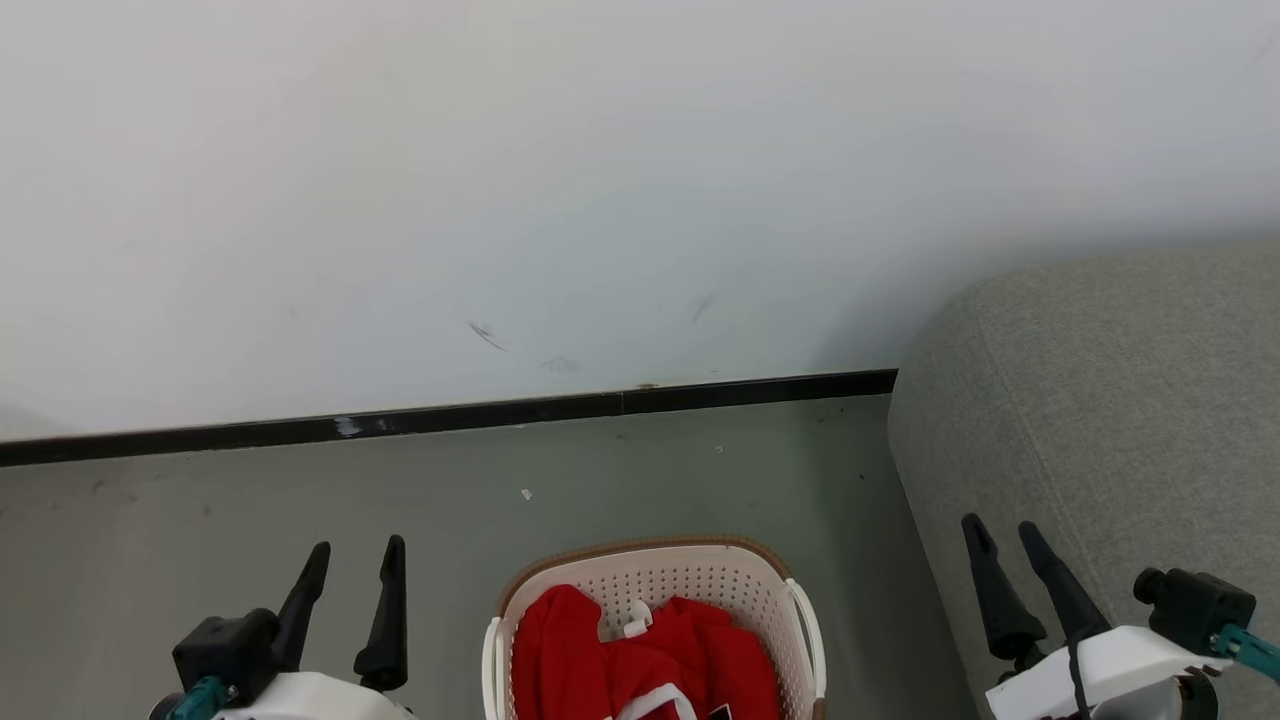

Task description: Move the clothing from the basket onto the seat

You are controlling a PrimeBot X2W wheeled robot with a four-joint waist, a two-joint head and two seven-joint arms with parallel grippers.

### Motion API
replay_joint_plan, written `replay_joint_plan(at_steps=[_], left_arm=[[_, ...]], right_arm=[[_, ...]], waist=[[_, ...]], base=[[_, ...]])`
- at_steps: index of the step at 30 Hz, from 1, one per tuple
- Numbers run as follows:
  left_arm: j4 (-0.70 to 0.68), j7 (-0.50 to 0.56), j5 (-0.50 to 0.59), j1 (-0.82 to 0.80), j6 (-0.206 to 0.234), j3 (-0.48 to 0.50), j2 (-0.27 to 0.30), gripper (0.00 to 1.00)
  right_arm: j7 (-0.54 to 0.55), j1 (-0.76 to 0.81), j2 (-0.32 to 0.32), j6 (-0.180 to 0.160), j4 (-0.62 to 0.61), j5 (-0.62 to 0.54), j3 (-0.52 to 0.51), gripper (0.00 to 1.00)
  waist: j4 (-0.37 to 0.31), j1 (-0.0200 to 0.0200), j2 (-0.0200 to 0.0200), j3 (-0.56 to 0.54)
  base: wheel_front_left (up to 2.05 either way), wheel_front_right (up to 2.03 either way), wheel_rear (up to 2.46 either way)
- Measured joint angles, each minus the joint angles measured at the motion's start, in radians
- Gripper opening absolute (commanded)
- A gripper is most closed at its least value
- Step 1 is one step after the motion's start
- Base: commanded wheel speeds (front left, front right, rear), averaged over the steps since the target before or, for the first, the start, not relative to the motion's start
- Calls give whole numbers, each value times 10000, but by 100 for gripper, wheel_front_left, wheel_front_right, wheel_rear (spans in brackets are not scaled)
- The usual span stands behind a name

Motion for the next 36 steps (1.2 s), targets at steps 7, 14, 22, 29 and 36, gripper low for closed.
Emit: replay_joint_plan(at_steps=[7,14,22,29,36], left_arm=[[-90,-249,1037,4,265,-224,4,100],[-203,-466,1944,7,477,-403,8,100],[-226,-694,2771,9,713,-428,46,100],[-58,-892,3080,12,869,-426,12,100],[201,-890,2993,44,869,-322,-19,100]], right_arm=[[-265,0,2,0,-128,-911,79,100],[-485,0,4,0,-274,-1841,253,100],[-717,0,4,0,-357,-2813,314,100],[-872,0,4,0,-449,-3511,328,100],[-874,5,4,0,-359,-3457,301,100]], waist=[[-4,-3,0,-1],[-4,-4,0,-11],[-8,-4,0,-24],[-22,-5,0,-44],[-22,-6,0,-84]], base=[[0,0,0],[0,0,0],[0,0,0],[0,0,0],[0,0,0]])
